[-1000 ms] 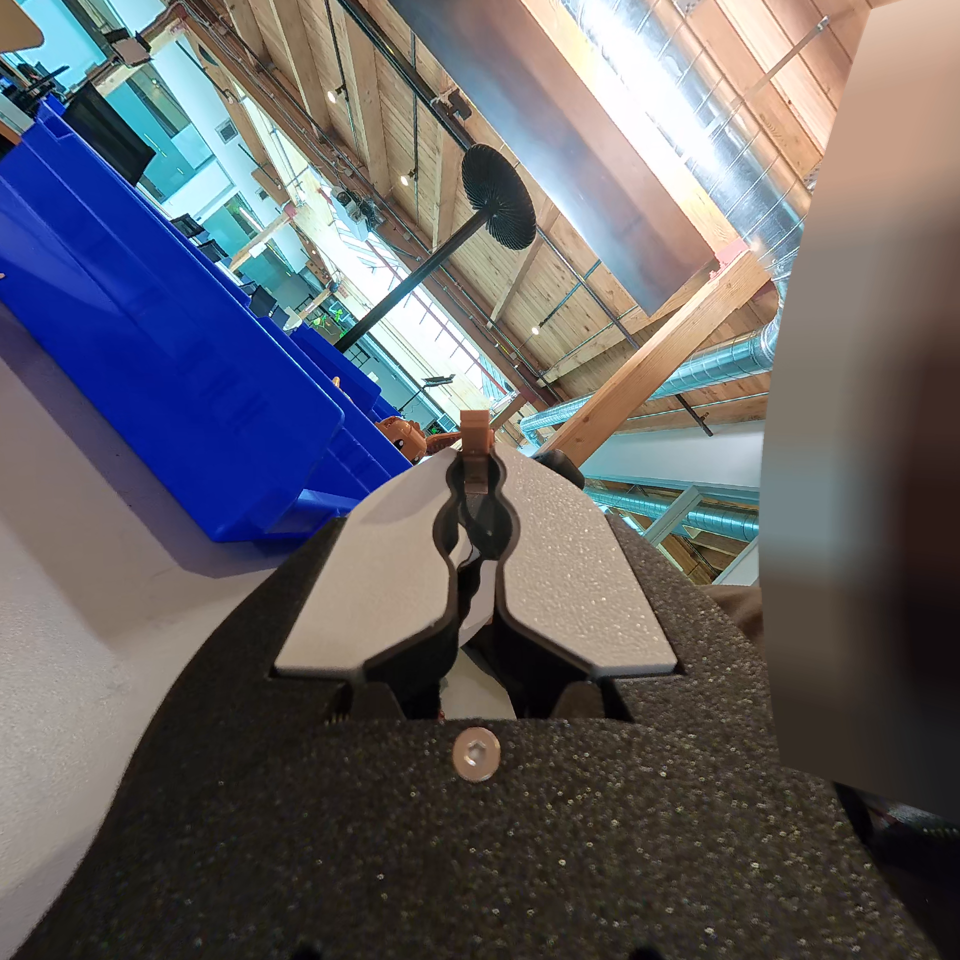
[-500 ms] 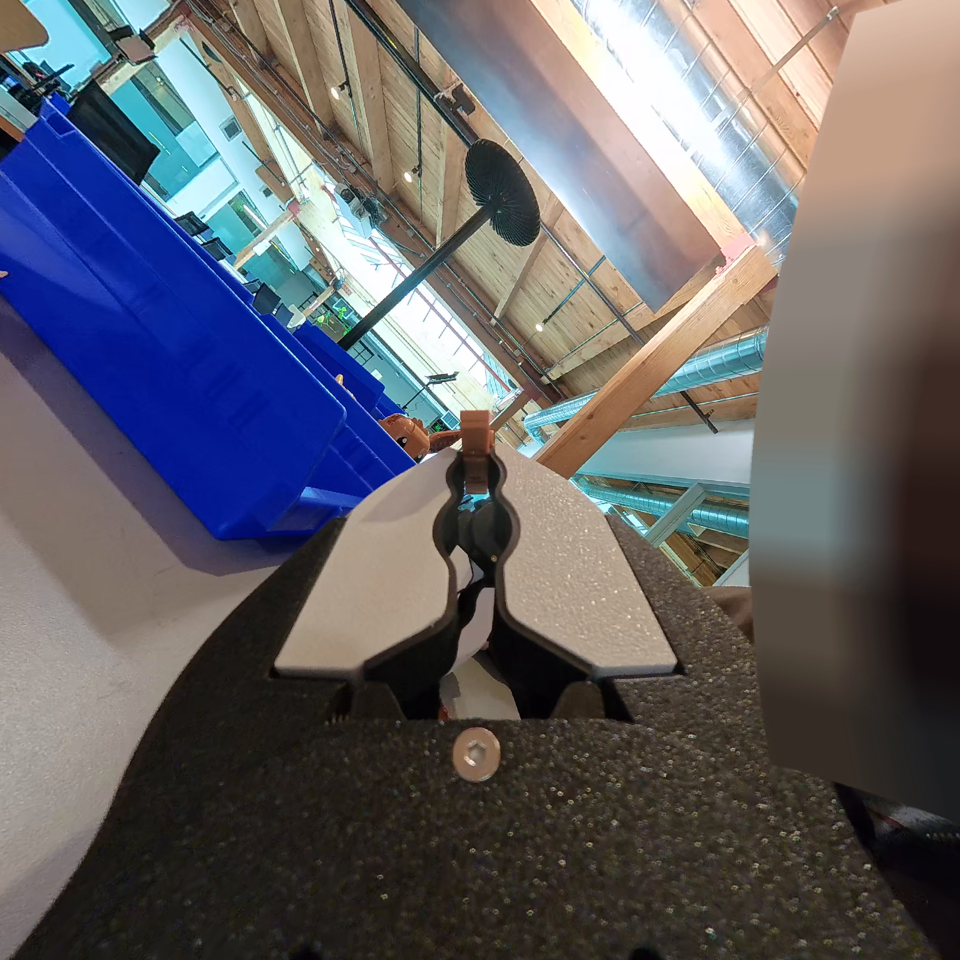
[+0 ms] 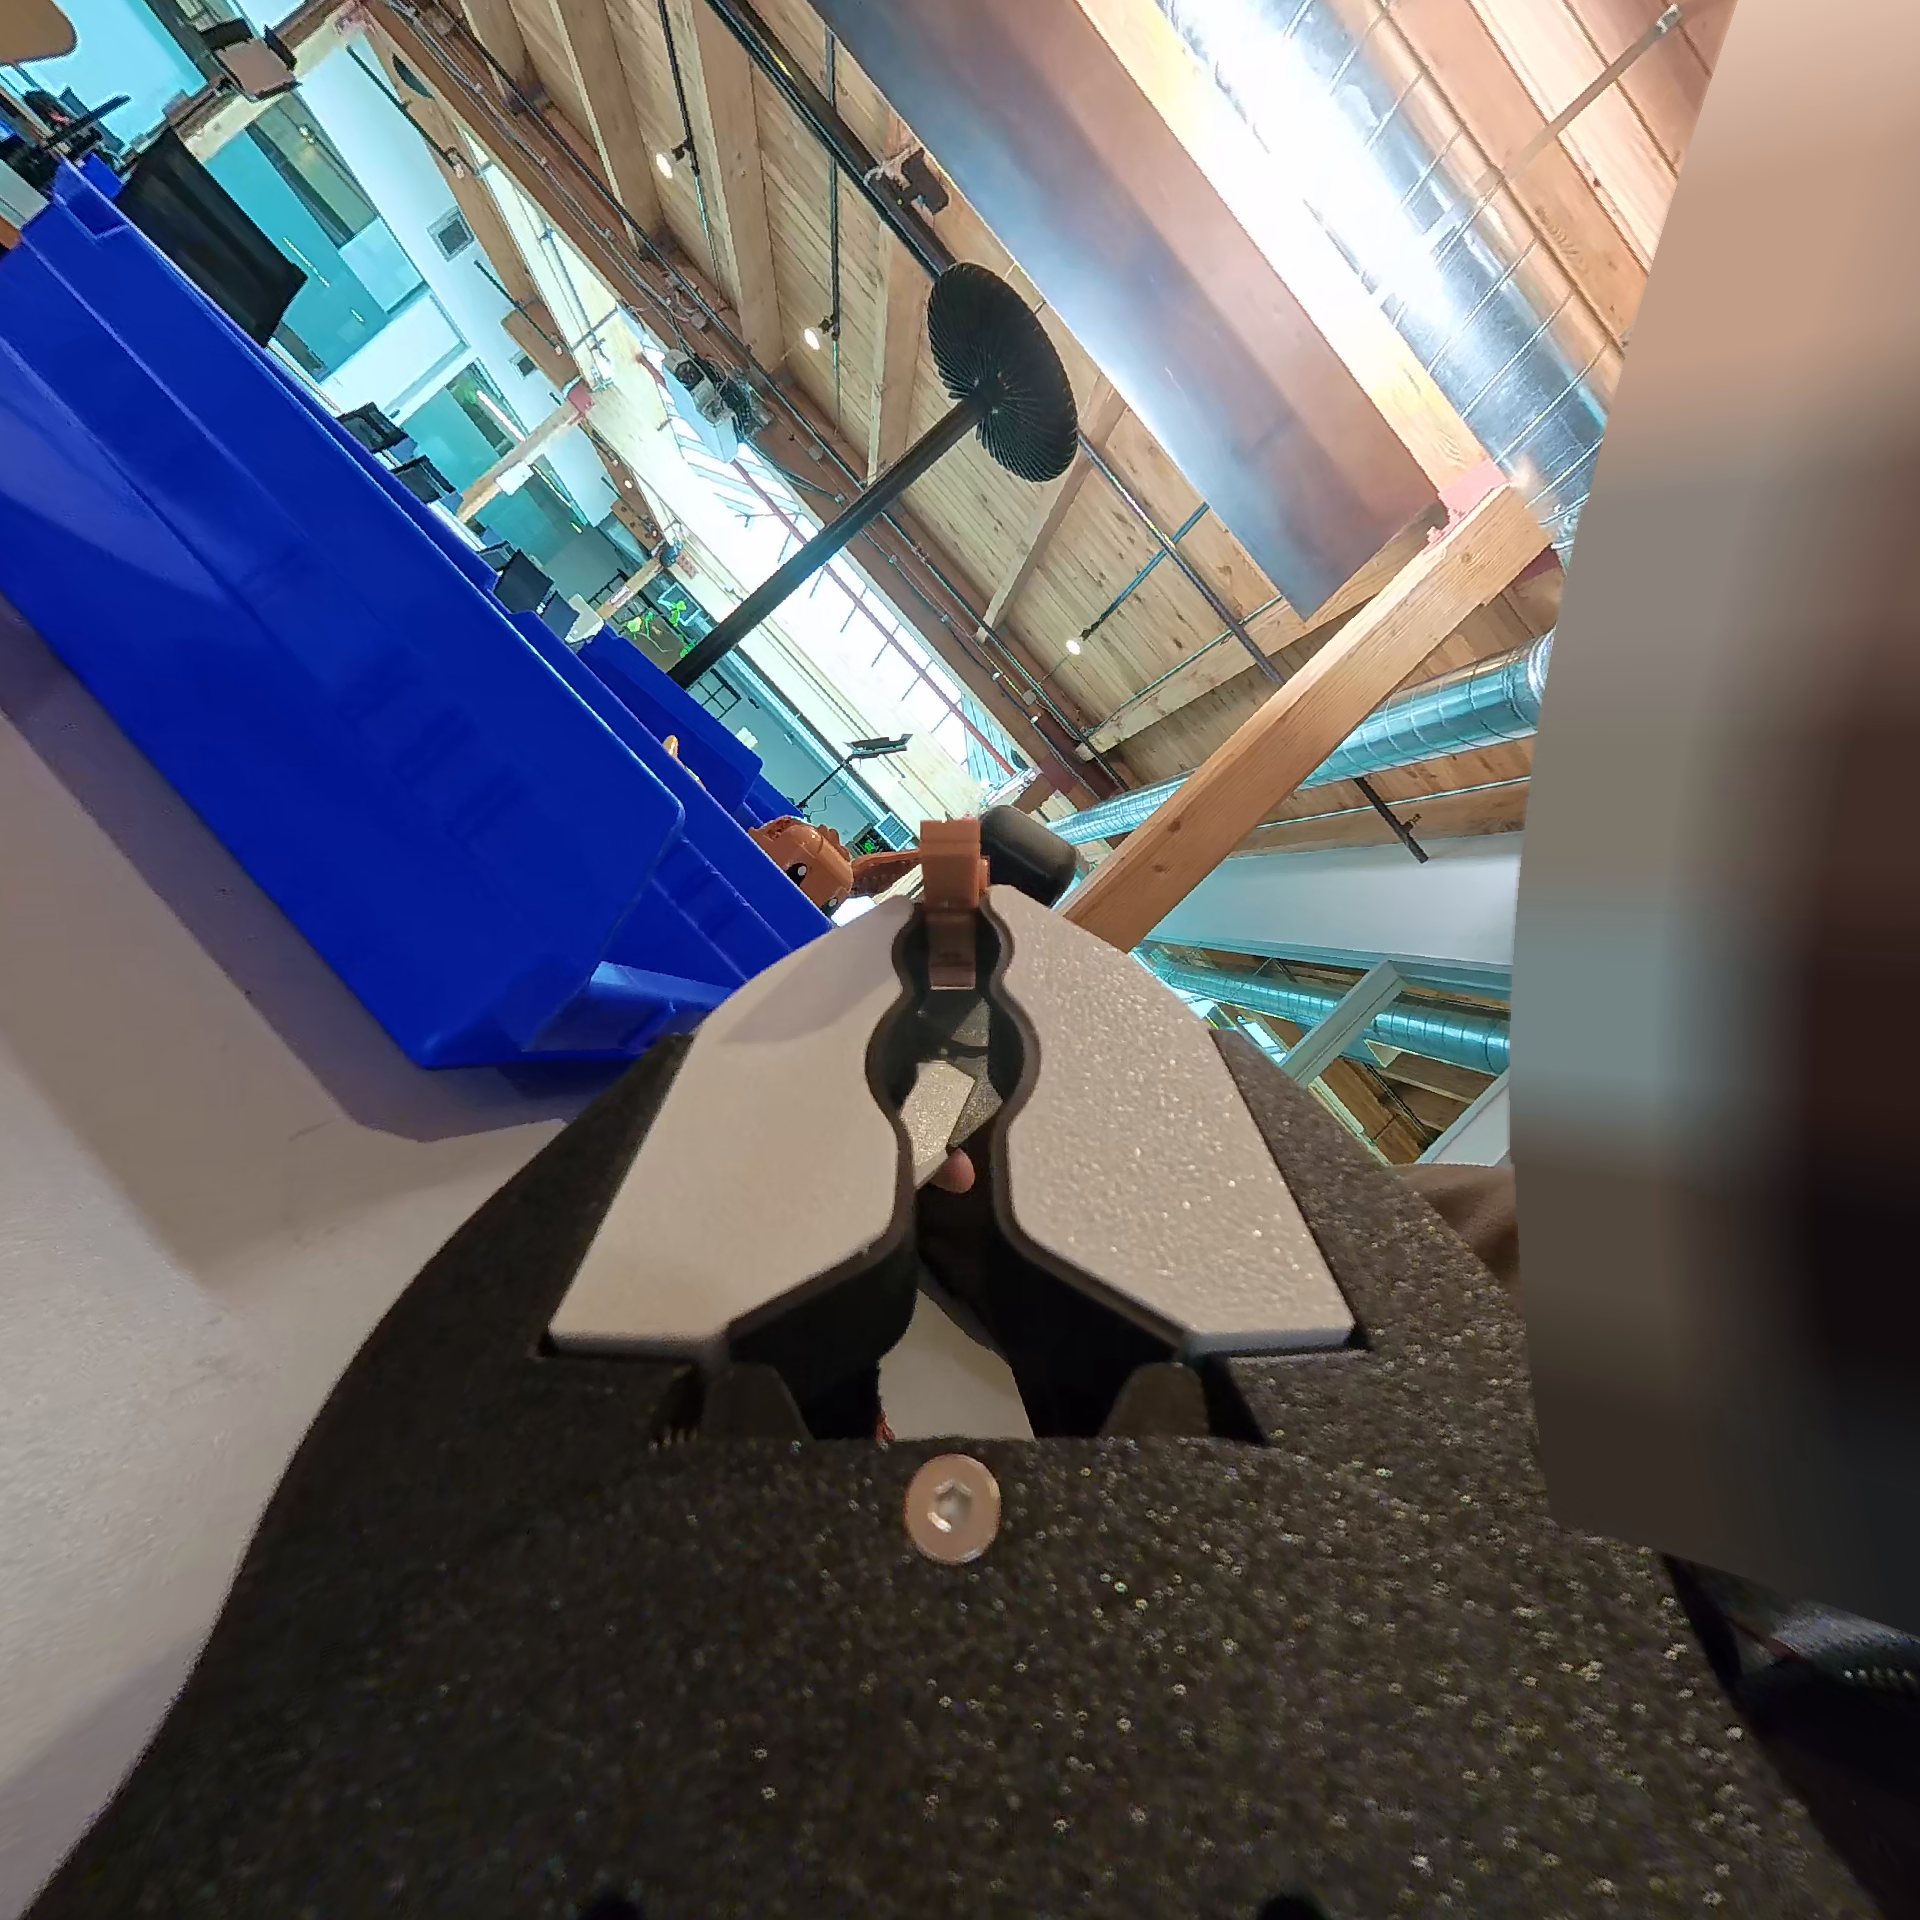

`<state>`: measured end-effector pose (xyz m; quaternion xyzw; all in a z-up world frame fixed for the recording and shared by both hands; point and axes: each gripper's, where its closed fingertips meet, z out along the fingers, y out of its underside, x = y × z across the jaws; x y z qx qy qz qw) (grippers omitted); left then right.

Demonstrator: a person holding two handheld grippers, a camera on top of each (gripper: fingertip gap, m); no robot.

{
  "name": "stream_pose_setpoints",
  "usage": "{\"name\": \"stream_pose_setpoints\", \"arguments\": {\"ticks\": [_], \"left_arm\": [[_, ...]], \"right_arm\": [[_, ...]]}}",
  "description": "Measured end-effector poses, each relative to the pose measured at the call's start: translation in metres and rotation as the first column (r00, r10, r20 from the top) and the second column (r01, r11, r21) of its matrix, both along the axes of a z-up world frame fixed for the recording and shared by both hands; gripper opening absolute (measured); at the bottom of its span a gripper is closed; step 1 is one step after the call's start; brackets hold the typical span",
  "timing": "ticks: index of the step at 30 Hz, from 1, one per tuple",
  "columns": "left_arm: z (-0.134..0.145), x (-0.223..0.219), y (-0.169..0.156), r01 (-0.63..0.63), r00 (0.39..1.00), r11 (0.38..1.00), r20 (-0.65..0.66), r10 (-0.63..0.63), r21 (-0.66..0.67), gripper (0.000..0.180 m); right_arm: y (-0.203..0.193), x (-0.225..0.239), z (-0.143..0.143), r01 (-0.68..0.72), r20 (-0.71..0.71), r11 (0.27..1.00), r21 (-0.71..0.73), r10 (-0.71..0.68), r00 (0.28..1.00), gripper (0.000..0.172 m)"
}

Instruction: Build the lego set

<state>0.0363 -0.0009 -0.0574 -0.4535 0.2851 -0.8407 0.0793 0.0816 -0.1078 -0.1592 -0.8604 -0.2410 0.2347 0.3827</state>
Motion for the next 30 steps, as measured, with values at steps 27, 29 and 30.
{"name": "stream_pose_setpoints", "arguments": {"ticks": [27, 29, 30], "left_arm": [[-0.010, 0.006, -0.002, -0.014, 0.995, 1.000, -0.097, 0.014, 0.000, 0.008], [-0.011, 0.006, -0.003, -0.013, 0.994, 1.000, -0.107, 0.013, 0.001, 0.008], [-0.011, 0.006, -0.003, -0.014, 0.994, 1.000, -0.110, 0.014, 0.001, 0.008]], "right_arm": [[0.045, 0.011, -0.028, 0.219, 0.403, 0.975, 0.038, -0.215, 0.890, 0.020], [0.046, 0.010, -0.029, 0.227, 0.405, 0.973, 0.032, -0.220, 0.887, 0.017], [0.046, 0.010, -0.029, 0.230, 0.406, 0.973, 0.031, -0.223, 0.886, 0.016]]}}
